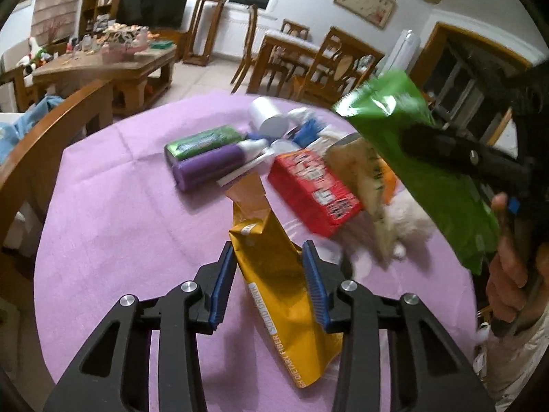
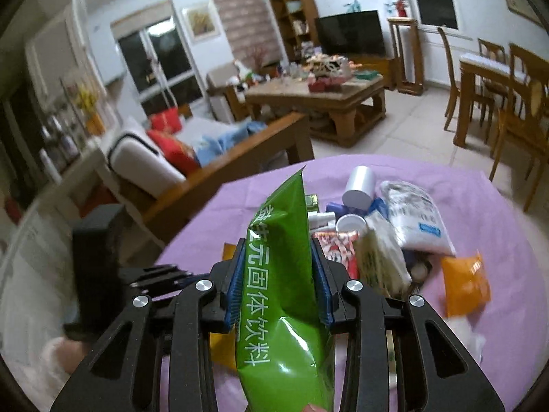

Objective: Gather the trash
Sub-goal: 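Grasp the yellow snack bag with the left tool while the right tool grasps the green bag, then carry both bags over the black bin and open both tools to drop them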

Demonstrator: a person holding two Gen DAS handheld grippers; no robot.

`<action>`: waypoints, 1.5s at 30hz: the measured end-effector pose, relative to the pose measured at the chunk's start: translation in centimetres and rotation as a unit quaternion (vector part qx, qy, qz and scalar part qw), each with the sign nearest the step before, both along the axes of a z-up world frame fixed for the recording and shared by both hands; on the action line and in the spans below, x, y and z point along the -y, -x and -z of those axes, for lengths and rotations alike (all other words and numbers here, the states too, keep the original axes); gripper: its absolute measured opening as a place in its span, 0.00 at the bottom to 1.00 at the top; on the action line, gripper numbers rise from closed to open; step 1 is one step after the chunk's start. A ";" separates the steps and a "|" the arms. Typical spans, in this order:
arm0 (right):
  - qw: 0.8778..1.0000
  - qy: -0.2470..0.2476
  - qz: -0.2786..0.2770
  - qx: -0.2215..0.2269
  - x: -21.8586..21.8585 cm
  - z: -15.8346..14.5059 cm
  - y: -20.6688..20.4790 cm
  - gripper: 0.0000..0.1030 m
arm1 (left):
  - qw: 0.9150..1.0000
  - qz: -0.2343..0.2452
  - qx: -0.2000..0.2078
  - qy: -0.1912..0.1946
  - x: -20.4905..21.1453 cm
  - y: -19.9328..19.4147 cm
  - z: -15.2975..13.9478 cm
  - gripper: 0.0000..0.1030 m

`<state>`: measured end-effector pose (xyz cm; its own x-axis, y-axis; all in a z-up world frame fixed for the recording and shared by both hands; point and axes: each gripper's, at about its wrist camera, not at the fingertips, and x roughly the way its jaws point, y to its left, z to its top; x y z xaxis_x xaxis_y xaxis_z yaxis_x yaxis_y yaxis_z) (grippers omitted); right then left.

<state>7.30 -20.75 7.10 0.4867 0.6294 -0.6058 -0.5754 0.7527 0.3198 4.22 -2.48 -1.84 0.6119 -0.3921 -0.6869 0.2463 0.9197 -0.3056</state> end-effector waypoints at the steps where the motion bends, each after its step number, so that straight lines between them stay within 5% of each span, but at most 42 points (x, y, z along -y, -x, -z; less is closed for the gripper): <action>1: 1.000 -0.009 0.007 0.002 1.1 -0.2 0.5 0.34 | 1.000 0.000 0.006 0.000 0.1 0.3 -0.3 0.38; 12: 0.994 -0.059 0.087 0.011 10.3 -0.7 5.6 0.34 | 0.994 0.055 0.095 0.019 5.1 3.5 -5.2 0.38; 24: 0.970 -0.102 0.222 0.022 26.2 -0.4 10.8 0.34 | 0.979 0.161 0.115 0.044 17.4 2.9 -6.7 0.38; 35: 0.932 -0.107 0.343 0.038 40.4 1.0 16.9 0.34 | 0.954 0.274 0.098 0.075 29.8 1.9 -5.9 0.38; 45: 0.887 -0.112 0.447 0.036 51.4 4.2 22.0 0.35 | 0.930 0.349 0.084 0.080 38.9 2.9 -4.2 0.38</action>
